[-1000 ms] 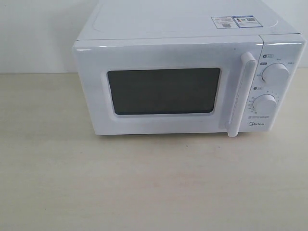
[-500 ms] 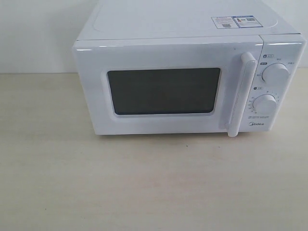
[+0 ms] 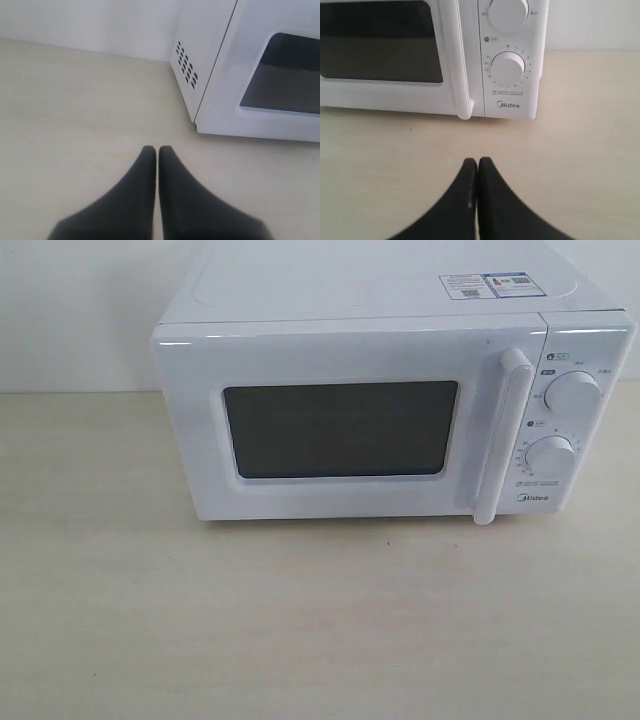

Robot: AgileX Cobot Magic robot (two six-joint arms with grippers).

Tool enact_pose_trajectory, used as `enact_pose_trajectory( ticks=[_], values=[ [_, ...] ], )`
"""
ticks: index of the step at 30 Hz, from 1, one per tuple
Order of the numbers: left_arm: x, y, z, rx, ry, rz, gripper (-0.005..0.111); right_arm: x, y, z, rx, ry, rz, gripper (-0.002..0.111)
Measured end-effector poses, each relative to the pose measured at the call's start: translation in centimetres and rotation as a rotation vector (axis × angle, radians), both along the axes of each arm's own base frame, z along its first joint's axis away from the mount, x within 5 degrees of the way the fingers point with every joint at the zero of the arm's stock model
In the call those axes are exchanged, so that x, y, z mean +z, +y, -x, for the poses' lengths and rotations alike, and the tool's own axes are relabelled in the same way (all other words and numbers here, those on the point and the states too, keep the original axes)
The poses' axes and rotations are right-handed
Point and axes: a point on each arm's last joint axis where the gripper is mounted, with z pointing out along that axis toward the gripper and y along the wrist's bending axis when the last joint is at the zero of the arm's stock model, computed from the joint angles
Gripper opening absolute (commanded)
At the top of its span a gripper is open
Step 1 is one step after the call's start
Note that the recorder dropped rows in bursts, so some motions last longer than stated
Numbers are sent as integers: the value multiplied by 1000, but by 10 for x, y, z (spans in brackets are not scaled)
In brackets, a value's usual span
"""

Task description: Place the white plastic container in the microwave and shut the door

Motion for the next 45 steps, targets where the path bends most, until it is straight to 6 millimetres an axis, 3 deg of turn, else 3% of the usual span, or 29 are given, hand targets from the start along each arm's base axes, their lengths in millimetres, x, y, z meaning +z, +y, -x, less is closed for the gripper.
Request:
enact_pose_trajectory(
  ticks=[45],
  values=[
    [0, 0, 0, 0, 0, 0, 4, -3, -4, 0, -83, 24, -4, 0]
  ],
)
